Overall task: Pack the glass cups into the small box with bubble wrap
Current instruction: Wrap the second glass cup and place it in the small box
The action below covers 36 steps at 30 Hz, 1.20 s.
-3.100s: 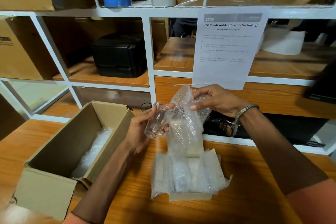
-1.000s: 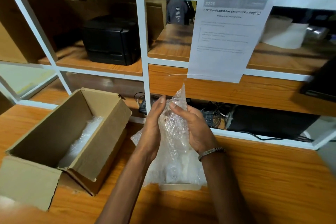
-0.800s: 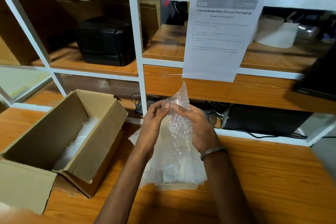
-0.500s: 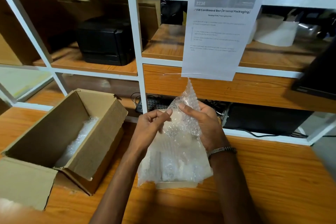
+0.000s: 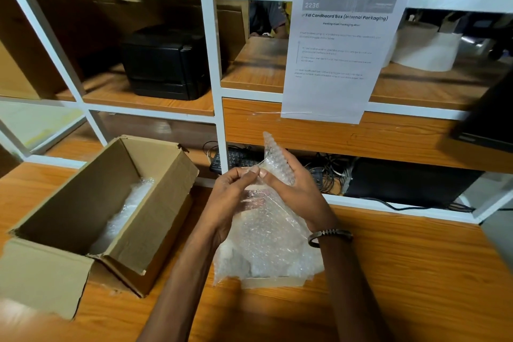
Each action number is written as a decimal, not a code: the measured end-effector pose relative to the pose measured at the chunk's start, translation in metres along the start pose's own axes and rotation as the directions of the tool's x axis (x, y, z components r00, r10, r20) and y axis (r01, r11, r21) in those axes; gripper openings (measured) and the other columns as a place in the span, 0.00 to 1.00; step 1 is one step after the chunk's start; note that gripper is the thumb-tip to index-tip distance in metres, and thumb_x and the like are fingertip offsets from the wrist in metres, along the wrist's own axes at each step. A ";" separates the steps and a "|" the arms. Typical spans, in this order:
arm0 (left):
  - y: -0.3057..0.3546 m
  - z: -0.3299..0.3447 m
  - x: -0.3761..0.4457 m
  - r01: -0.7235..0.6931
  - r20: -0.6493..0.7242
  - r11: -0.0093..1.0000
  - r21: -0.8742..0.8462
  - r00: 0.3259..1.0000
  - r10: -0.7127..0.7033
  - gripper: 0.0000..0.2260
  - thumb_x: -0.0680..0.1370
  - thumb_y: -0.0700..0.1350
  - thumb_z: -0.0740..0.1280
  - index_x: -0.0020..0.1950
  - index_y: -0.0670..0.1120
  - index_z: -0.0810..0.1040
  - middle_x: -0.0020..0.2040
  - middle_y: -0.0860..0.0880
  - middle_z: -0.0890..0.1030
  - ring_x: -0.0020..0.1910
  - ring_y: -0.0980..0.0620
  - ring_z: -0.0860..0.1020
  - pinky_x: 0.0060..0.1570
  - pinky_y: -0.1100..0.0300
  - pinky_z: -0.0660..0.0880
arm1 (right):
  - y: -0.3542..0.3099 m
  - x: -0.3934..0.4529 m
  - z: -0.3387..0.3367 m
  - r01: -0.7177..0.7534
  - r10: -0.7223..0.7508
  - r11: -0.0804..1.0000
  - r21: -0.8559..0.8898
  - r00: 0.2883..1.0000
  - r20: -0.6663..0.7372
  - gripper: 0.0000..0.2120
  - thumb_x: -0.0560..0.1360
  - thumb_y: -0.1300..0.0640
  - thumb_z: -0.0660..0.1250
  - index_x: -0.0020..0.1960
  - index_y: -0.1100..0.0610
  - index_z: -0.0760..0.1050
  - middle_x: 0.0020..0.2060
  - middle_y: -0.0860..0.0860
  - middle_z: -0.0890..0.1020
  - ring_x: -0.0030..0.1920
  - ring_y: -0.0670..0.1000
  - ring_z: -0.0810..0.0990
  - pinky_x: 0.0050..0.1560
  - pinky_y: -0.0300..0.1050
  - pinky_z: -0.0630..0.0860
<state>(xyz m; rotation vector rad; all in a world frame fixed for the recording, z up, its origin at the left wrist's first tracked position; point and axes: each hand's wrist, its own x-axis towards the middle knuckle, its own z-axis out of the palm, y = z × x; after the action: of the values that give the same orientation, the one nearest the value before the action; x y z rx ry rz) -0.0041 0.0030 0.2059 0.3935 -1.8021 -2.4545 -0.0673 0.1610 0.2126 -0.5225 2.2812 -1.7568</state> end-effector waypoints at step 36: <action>-0.012 0.001 0.007 -0.188 -0.097 0.974 0.125 0.975 0.200 0.06 0.77 0.41 0.79 0.46 0.43 0.83 0.40 0.46 0.83 0.42 0.49 0.80 0.50 0.50 0.79 | 0.009 0.004 0.009 0.029 0.015 0.953 0.303 0.990 -0.141 0.12 0.79 0.48 0.76 0.58 0.53 0.81 0.53 0.54 0.87 0.54 0.58 0.87 0.59 0.66 0.83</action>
<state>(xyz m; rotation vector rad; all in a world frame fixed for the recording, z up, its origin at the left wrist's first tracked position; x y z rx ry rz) -0.0103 0.0065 0.1937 0.3336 -1.8463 -2.1643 -0.0687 0.1536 0.2015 -0.3556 2.0357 -2.1603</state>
